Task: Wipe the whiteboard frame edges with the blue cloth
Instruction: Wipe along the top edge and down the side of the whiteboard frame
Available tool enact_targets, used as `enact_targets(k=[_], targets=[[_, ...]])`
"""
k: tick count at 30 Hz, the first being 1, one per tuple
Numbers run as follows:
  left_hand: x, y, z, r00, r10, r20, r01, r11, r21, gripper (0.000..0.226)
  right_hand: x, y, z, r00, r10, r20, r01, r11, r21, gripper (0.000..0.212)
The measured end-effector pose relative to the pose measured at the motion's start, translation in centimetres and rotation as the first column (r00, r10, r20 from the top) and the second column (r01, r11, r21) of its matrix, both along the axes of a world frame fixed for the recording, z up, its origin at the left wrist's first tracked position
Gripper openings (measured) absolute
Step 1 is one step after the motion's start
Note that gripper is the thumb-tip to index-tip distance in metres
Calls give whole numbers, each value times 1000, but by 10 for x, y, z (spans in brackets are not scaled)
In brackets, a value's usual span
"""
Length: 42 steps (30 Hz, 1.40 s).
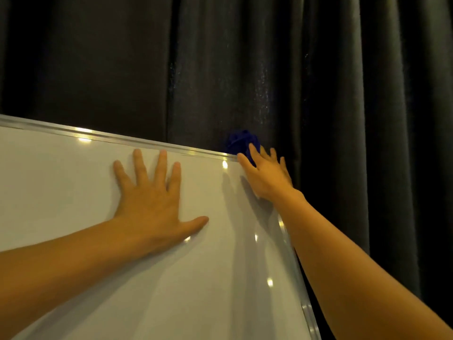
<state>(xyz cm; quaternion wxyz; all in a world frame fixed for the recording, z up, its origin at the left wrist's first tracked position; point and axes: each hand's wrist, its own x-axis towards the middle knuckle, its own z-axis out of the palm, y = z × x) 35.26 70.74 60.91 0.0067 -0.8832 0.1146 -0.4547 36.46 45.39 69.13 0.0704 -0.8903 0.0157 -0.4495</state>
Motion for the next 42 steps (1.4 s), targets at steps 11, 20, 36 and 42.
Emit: enact_targets(k=[11,20,36,42], targets=[[4,-42,-22,951,-281,126,216,901,375,116,-30,-1,-57,969,186,161,-219,951,219,50],[1,-50,-26,968,-238,82,193,912,363,123,-73,-3,-86,936,29,350,-123,961,247,17],[5,-55,-43,980,-182,75,153,944,291,127,-30,-15,-165,962,177,207,-267,768,583,48],[-5,-62,-35,986,-143,92,111,951,289,133,-54,-13,-200,982,124,140,-174,882,439,69]])
